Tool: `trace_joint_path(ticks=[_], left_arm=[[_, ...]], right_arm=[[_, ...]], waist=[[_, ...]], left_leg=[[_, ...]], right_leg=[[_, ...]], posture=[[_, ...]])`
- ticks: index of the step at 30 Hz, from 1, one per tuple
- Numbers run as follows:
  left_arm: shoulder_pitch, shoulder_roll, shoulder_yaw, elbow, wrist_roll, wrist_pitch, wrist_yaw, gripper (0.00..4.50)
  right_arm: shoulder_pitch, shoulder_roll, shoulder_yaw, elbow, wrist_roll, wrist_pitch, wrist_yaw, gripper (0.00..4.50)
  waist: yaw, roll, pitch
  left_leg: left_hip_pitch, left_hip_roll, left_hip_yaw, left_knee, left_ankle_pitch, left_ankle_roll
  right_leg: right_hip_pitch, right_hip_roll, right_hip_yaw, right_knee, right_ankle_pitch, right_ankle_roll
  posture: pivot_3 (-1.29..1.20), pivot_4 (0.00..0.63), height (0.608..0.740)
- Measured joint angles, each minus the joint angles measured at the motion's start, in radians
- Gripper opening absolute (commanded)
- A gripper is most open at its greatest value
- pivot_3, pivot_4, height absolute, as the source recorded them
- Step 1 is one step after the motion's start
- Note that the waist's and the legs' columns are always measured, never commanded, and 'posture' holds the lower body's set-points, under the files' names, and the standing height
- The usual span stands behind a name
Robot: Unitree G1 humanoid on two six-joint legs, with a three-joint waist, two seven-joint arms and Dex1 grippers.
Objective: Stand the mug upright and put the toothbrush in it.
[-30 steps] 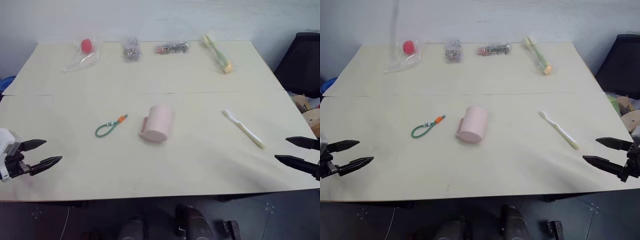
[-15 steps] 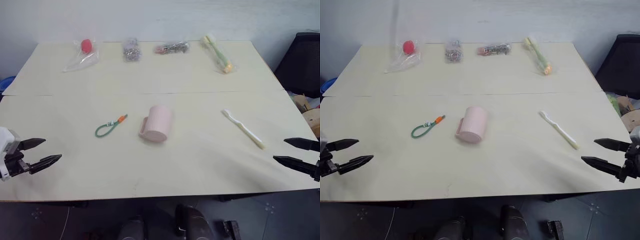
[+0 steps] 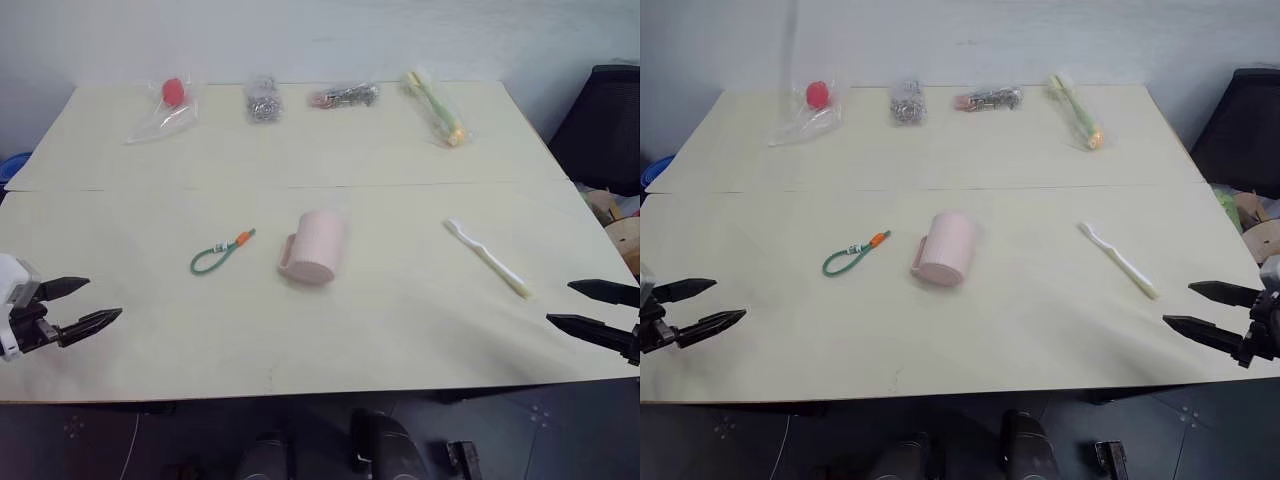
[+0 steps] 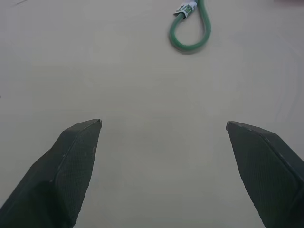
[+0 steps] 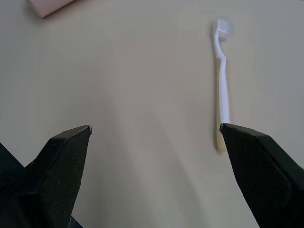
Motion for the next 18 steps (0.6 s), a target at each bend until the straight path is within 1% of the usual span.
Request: trace_joint_path(ticks=[3,6,10,11,12,14,15,16,18], left_arm=[[-0.02,0.0,-0.004,0.0,-0.001,0.016,0.008,4.47],[-0.061,0.0,-0.015,-0.008,-0.023,0.073,0.011,4.47],[-0.205,0.0,-0.078,-0.023,-0.059,0.153,0.03,4.47],[-0.247,0.0,-0.109,-0.022,-0.054,0.155,0.034,4.47],[-0.304,0.0,-0.165,-0.021,-0.038,0.151,0.04,4.47],[-0.37,-0.001,-0.245,-0.007,-0.008,0.135,0.04,4.47],[-0.43,-0.012,-0.309,0.029,0.028,0.116,0.042,4.47],[-0.452,-0.02,-0.335,0.043,0.043,0.108,0.045,4.47],[-0.552,-0.052,-0.425,0.131,0.108,0.075,0.057,4.47]], right_arm=[[0.004,0.0,0.0,-0.001,-0.001,-0.003,-0.016,4.5],[0.004,0.001,0.0,-0.012,0.003,-0.001,-0.032,4.5],[0.032,0.005,-0.005,-0.131,0.053,0.046,-0.036,4.5],[0.031,0.01,-0.006,-0.168,0.071,0.063,-0.043,4.5],[0.023,0.018,-0.002,-0.225,0.101,0.084,-0.058,4.5],[0.012,0.024,0.001,-0.3,0.145,0.112,-0.083,4.5],[-0.002,0.035,0.003,-0.351,0.183,0.138,-0.112,4.5],[-0.012,0.043,0.005,-0.376,0.202,0.148,-0.122,4.5],[-0.022,0.06,0.006,-0.433,0.253,0.18,-0.166,4.5]], waist=[[0.0,0.0,0.0],[0.001,0.0,0.0],[0.007,0.0,0.0],[0.007,0.0,0.0],[0.009,0.0,0.0],[0.009,0.0,0.0],[0.01,0.0,0.0],[0.011,0.0,0.0],[0.014,-0.001,0.0]], left_leg=[[0.0,0.0,0.0,0.0,0.0,0.0],[0.0,0.0,0.0,0.0,0.0,0.0],[0.0,-0.001,0.0,0.0,0.0,0.0],[0.001,-0.002,0.0,0.0,0.0,0.0],[0.001,-0.003,0.0,0.001,0.0,0.0],[0.002,-0.005,0.0,0.001,0.0,0.0],[0.001,-0.005,0.001,0.001,0.0,-0.001],[0.001,-0.005,0.001,0.001,0.0,-0.001],[0.001,-0.005,0.001,0.001,0.001,-0.001]], right_leg=[[0.0,0.0,0.0,0.0,0.0,0.0],[0.0,0.0,0.0,0.0,0.0,0.0],[0.0,0.0,0.0,0.001,0.0,0.0],[0.001,0.0,0.0,0.002,0.0,0.0],[0.001,0.0,0.0,0.002,0.0,0.0],[0.001,0.001,0.0,0.003,0.0,0.0],[0.001,0.002,0.0,0.002,0.0,0.0],[0.001,0.002,0.0,0.002,0.0,0.0],[0.001,0.002,0.0,0.003,0.0,0.0]], posture=[[0.0,0.15,0.74],[0.0,0.15,0.74],[0.0,0.15,0.74],[0.0,0.15,0.74],[0.0,0.15,0.74],[0.0,0.15,0.74],[0.0,0.15,0.74],[0.0,0.15,0.74],[0.0,0.15,0.74]])
